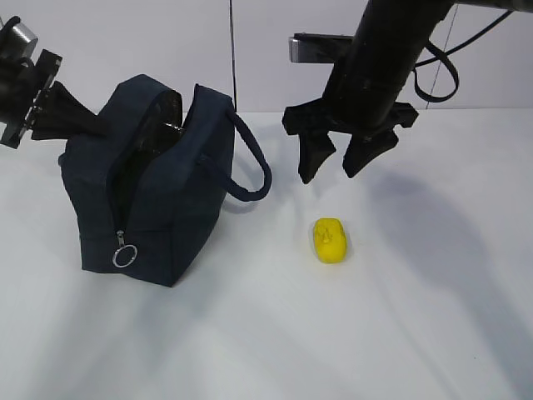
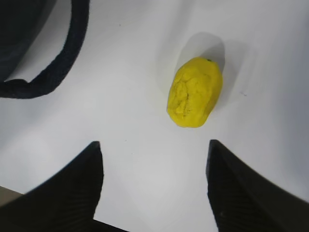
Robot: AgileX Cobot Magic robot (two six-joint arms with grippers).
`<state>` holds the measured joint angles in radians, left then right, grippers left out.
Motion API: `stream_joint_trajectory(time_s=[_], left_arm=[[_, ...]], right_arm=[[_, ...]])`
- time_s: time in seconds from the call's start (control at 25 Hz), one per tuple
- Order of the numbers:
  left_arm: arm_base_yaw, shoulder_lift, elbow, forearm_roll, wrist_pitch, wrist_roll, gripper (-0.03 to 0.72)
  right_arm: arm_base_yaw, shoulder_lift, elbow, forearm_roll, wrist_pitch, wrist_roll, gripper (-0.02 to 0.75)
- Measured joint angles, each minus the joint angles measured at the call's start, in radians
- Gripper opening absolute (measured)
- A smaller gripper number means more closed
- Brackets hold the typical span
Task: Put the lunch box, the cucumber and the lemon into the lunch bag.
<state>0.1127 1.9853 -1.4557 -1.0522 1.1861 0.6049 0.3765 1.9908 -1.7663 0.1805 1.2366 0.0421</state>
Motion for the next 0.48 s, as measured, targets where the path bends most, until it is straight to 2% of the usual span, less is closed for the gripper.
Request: stream_joint_trajectory(time_s=[0.48], left_arm=[[0.0, 0.0, 0.0, 0.002, 0.0, 0.0, -0.008]], right_arm=[[0.0, 0.135, 0.008, -0.033, -0.008, 0.115, 0.501]])
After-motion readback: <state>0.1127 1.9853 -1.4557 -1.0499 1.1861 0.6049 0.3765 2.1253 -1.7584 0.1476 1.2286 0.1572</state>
